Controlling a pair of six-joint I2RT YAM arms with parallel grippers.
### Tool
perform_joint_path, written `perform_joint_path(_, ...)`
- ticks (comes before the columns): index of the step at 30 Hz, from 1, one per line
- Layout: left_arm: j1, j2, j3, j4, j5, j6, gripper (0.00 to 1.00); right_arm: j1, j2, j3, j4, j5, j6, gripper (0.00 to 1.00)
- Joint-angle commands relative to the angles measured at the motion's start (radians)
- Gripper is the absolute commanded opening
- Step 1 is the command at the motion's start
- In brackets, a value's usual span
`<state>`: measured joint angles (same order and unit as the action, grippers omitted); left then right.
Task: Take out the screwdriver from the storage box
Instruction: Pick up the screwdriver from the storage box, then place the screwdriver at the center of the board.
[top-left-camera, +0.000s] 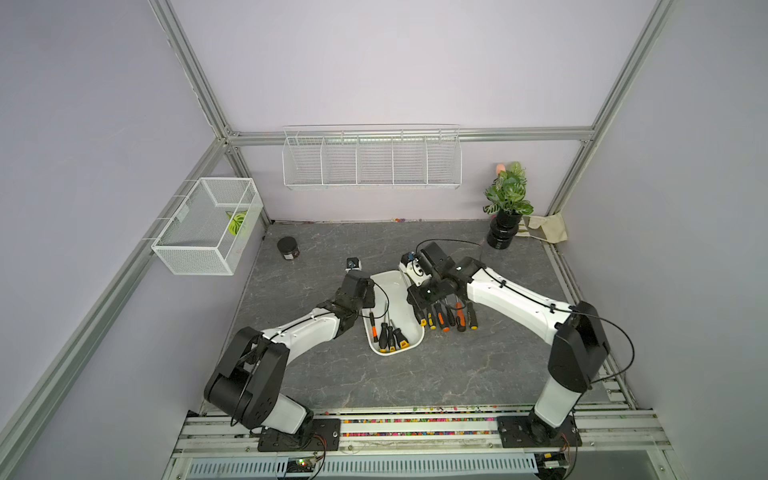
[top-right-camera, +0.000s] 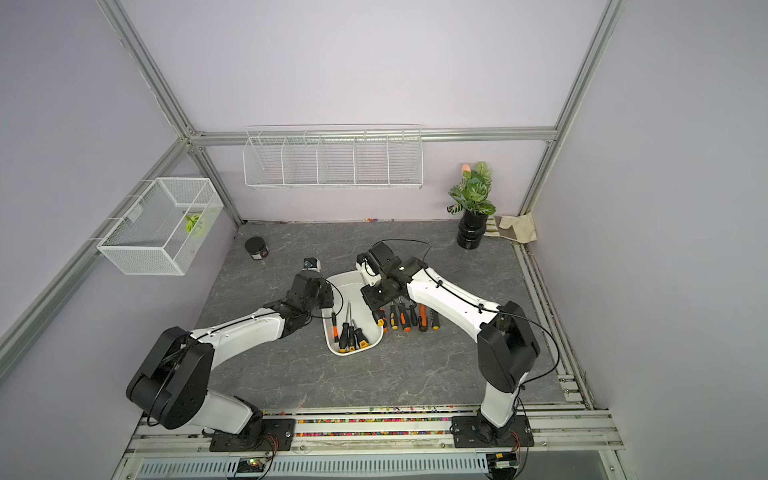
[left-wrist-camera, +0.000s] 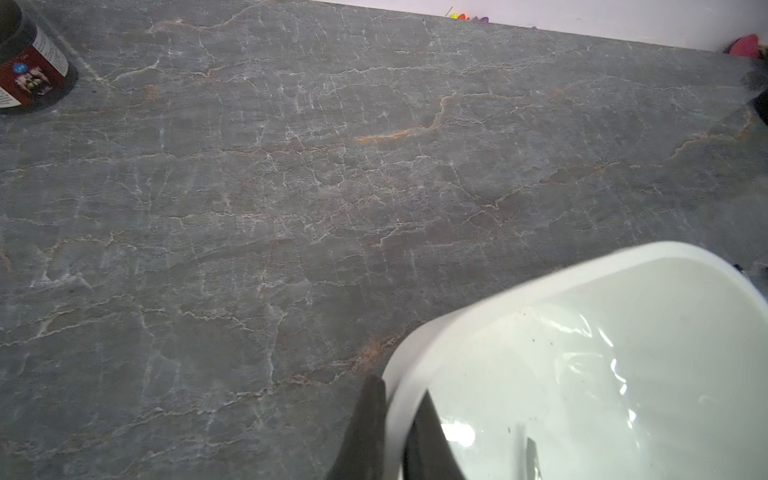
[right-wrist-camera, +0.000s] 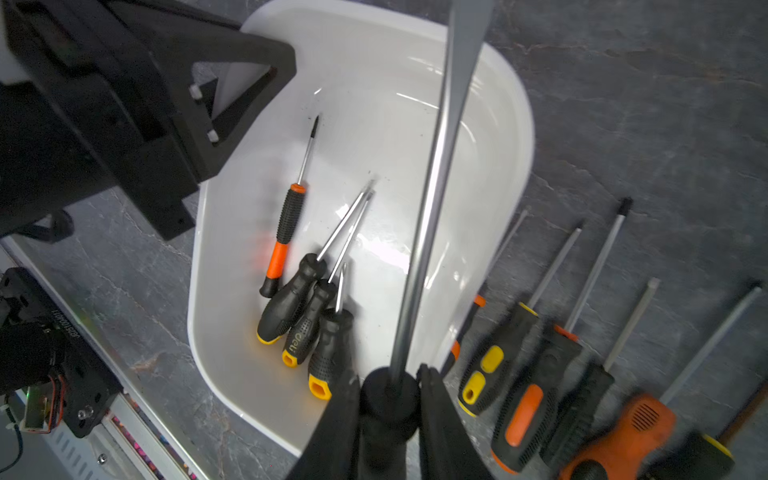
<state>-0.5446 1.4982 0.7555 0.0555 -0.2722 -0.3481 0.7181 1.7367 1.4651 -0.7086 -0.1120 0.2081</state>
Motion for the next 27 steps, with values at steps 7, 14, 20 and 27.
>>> perform_joint_path(7,-0.001,0.019,0.013,0.002,-0.006,0.008,0.0,-0.227,-0.127,-0.178,-0.09,0.052,-0.08,0.0)
perform_joint_path(14,-0.001,0.026,0.024,-0.001,-0.002,0.003,0.0,-0.401,-0.13,-0.282,-0.057,0.111,-0.098,0.0)
perform_joint_path(20,-0.001,0.027,0.022,-0.002,-0.005,0.005,0.0,-0.472,-0.106,-0.34,0.017,0.097,-0.092,0.0)
perform_joint_path(27,-0.003,0.026,0.022,-0.002,-0.005,0.007,0.0,-0.491,-0.043,-0.335,0.059,0.081,-0.099,0.0)
